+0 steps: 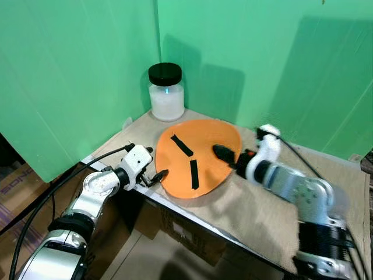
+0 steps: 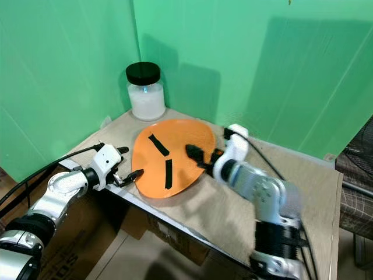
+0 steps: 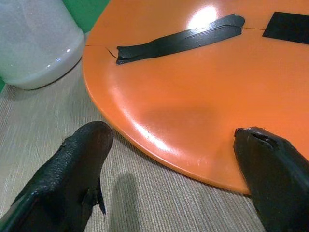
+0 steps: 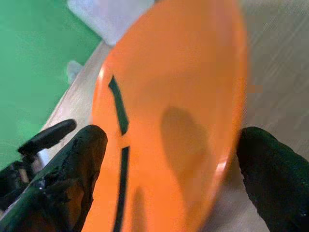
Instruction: Setting the table
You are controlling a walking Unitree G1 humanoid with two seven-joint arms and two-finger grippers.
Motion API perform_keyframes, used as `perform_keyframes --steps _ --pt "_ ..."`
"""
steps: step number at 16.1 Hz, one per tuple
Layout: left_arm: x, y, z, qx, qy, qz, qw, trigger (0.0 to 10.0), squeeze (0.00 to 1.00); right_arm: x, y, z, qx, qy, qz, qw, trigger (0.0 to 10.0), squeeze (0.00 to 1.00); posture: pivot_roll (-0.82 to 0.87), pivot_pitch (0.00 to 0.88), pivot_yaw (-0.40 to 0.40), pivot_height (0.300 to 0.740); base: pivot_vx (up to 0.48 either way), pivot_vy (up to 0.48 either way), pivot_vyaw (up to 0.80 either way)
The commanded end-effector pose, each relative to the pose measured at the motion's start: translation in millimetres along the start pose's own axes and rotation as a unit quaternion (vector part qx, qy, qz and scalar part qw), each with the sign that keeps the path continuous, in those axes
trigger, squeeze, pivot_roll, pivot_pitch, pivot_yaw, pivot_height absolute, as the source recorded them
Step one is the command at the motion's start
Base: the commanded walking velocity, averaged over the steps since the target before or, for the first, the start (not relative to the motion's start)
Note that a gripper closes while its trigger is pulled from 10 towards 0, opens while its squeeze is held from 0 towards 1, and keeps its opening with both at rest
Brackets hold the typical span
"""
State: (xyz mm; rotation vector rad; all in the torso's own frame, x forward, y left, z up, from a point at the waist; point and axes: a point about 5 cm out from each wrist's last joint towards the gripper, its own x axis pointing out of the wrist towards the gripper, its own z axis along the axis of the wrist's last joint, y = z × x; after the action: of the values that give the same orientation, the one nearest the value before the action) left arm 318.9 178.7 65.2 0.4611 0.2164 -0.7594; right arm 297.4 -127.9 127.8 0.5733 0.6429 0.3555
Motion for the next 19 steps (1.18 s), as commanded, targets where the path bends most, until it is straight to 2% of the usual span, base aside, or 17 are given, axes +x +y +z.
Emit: perform_keyframes --steps 1,2,3,13,19 --pt "-2.2 -10.2 -16.8 -0.001 0.048 -0.024 0.999 10.0 0.0 2.4 2.8 2.2 0.034 0.005 0.013 0.999 2.3 0.0 -0.15 0.0 0.022 0.74 0.0 0.0 0.0" --pt "-2.3 -9.7 -16.8 -0.001 0.048 -0.023 0.999 10.0 0.0 3.4 2.8 1.8 0.042 0.009 0.016 0.999 0.7 0.0 -0.15 0.0 0.022 0.74 0.0 0.0 0.0" --pt "-2.7 -9.0 -16.8 0.0 0.048 -0.023 0.999 10.0 0.0 4.3 2.1 0.7 0.048 0.012 0.015 0.999 0.0 0.0 -0.14 0.0 0.019 0.74 0.0 0.0 0.0" --pt "-5.7 -3.2 -17.2 0.001 0.049 -0.009 0.999 10.0 0.0 11.0 -0.4 -6.2 0.133 0.031 0.028 0.99 0.0 0.0 -0.13 0.0 0.015 0.74 0.0 0.0 0.0" --pt "-6.5 -0.6 -16.7 0.001 0.048 -0.003 0.999 10.0 0.0 11.6 -0.9 -6.7 0.15 0.036 0.028 0.988 0.0 0.0 -0.13 0.0 0.011 0.74 0.0 0.0 0.0"
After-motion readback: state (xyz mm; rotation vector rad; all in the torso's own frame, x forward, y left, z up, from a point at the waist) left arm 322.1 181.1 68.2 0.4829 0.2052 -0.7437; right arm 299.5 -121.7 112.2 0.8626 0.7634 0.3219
